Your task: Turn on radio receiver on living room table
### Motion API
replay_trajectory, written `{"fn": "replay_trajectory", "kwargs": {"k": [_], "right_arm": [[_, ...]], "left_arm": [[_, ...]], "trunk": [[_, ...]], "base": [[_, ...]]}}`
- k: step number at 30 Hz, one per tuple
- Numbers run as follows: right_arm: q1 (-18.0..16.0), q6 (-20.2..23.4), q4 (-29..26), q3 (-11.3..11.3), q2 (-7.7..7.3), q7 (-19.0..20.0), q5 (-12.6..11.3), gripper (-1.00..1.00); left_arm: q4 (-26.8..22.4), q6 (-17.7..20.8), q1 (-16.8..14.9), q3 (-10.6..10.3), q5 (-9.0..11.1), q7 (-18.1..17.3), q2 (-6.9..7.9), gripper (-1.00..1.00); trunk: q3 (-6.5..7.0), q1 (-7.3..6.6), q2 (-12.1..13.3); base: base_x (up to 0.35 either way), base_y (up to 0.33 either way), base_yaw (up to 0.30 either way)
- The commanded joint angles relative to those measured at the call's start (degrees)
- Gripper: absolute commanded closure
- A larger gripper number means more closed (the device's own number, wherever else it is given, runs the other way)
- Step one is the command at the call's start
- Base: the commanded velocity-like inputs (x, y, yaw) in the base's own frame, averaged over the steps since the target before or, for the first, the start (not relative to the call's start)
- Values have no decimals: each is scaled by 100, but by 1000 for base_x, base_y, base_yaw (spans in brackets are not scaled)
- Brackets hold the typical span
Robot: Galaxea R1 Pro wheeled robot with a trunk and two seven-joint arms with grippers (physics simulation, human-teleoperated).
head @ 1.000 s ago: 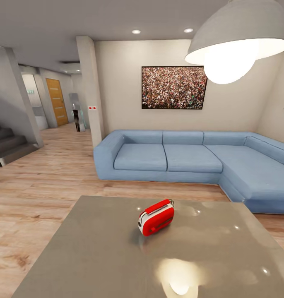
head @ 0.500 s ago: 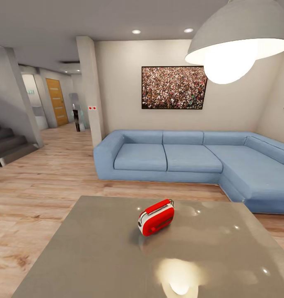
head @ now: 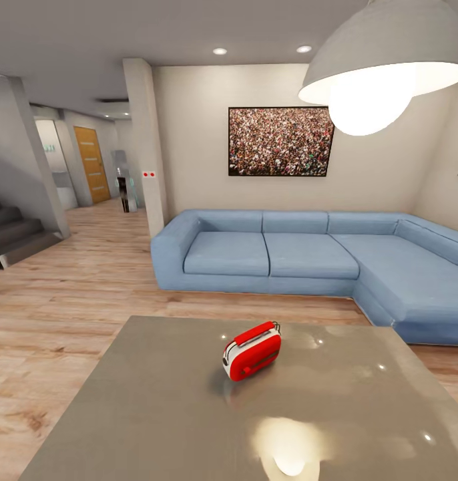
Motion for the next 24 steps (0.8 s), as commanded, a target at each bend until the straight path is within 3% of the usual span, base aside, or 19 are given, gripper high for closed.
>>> {"fn": "replay_trajectory", "kwargs": {"k": [1,24], "right_arm": [[0,0,0,-1,0,0,-1,-100],[0,0,0,-23,7,0,-15,-100]], "left_arm": [[0,0,0,0,0,0,0,-100],[0,0,2,0,1,0,0,-100]], "trunk": [[0,0,0],[0,0,0]], "base": [[0,0,0],[0,0,0]]}}
